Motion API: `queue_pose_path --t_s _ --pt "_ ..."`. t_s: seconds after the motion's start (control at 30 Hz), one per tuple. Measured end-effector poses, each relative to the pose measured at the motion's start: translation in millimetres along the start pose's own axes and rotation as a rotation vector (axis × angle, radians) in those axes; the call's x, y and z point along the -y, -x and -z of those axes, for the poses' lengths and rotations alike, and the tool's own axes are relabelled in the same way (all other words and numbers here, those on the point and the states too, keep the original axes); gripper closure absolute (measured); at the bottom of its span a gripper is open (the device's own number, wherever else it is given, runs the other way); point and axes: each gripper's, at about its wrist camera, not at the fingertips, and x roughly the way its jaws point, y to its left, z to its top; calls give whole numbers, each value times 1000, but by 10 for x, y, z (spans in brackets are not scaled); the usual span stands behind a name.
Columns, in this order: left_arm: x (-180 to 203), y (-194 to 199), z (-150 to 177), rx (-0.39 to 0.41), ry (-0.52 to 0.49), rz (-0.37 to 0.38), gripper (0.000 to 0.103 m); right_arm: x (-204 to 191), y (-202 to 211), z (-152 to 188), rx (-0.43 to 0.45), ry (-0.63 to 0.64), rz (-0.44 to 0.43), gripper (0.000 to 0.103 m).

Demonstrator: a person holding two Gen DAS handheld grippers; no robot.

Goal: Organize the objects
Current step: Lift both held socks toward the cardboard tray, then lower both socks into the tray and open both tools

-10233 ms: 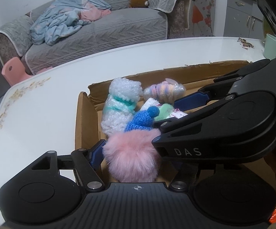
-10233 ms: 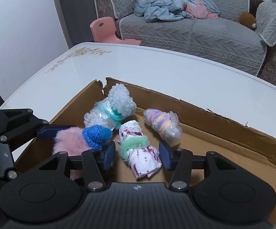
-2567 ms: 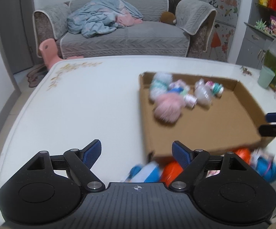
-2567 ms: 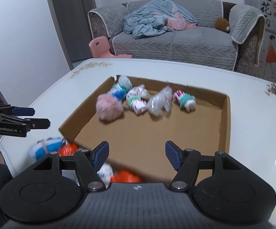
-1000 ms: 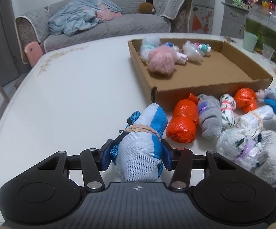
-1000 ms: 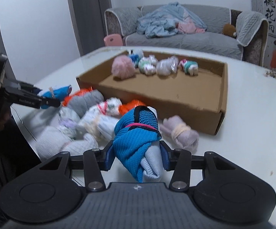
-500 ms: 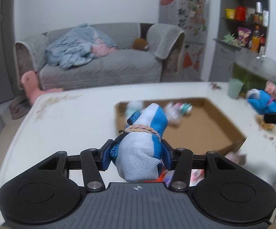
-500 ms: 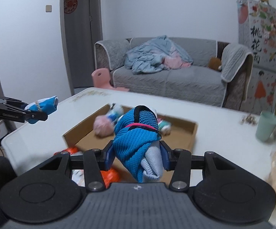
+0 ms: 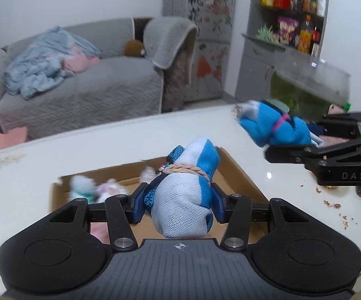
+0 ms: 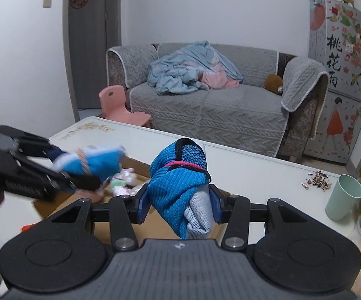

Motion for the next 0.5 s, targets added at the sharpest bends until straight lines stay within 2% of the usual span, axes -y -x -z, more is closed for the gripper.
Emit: queue_pose_path --t_s 0.27,0.5 --pt "98 -860 83 -109 -68 -36 46 186 -440 28 -77 -12 -3 59" --pt "14 -1204 167 -147 -66 -38 46 238 -797 109 -154 -3 -12 59"
